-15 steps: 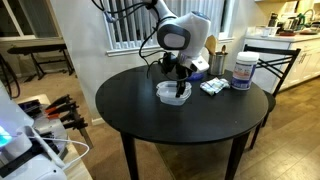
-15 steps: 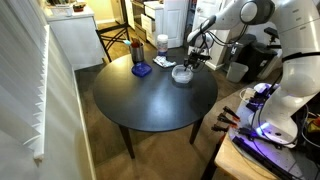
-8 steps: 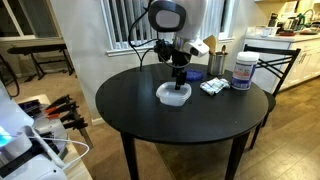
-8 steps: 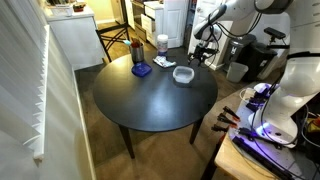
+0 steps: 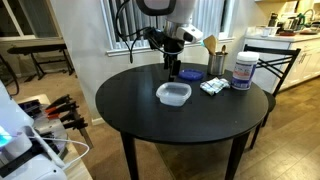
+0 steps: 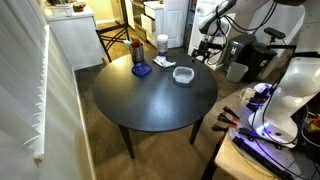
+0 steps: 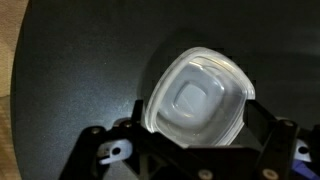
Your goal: Stack the clear bowls together.
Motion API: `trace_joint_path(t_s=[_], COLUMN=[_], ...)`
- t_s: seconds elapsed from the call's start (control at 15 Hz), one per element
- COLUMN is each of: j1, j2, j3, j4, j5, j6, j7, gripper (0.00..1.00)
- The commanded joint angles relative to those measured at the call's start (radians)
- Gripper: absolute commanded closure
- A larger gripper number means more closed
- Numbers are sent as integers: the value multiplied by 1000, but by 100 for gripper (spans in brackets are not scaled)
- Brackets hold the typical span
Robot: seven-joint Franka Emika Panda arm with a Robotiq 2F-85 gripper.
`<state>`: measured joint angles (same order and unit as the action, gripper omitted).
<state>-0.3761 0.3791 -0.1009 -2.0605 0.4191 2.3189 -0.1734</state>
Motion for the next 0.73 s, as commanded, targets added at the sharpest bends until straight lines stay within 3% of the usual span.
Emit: trace_joint_path(t_s=[0.0,0.13,0.67], j1=[27,27,36], j2=[-70,-25,-39], j3=[-15,-16,-19], j4=[-75,-25,-39], j5=[-19,2,1], j6=[17,-2,-1], j7=[-29,-4,-3], gripper=[0,0,0])
